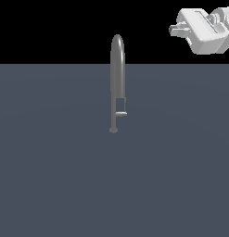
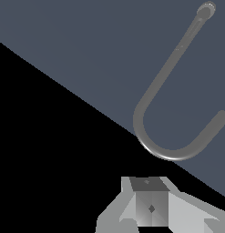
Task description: Turn on the faucet by rotating a designated handle.
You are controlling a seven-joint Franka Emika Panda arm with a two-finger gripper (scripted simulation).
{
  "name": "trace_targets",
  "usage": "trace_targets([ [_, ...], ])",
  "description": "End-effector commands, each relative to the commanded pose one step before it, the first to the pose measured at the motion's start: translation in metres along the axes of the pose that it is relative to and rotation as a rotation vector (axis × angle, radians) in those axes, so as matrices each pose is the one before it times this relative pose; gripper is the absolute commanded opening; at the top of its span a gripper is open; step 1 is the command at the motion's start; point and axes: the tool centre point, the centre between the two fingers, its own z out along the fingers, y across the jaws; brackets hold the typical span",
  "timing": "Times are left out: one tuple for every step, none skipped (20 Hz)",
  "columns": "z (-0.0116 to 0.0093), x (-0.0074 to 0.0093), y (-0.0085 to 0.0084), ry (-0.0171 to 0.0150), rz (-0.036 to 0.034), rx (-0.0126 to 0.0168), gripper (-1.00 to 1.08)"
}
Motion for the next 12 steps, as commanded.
trace_targets([
  [0.02126,0.03978,0.00810,-0.02546,0.09638,-0.01354,-1.00],
  [0.00878,0.01581,0.00237,-0.00909,0.03782,-0.00682,-1.00],
  [0.00900,0.01587,0.00218,-0.00823,0.03796,-0.00758,-1.00],
  [0.00902,0.01559,0.00194,-0.00719,0.03730,-0.00812,-1.00],
  [0.00875,0.01484,0.00165,-0.00601,0.03551,-0.00832,-1.00],
  [0.00843,0.01405,0.00139,-0.00493,0.03366,-0.00839,-1.00],
  [0.00808,0.01326,0.00115,-0.00396,0.03178,-0.00835,-1.00],
  [0.00770,0.01244,0.00095,-0.00309,0.02986,-0.00821,-1.00],
  [0.00730,0.01163,0.00076,-0.00234,0.02795,-0.00798,-1.00],
  [0.00687,0.01082,0.00060,-0.00168,0.02602,-0.00768,-1.00],
  [0.00644,0.01001,0.00046,-0.00112,0.02412,-0.00733,-1.00],
  [0.00597,0.00918,0.00034,-0.00069,0.02217,-0.00689,-1.00],
])
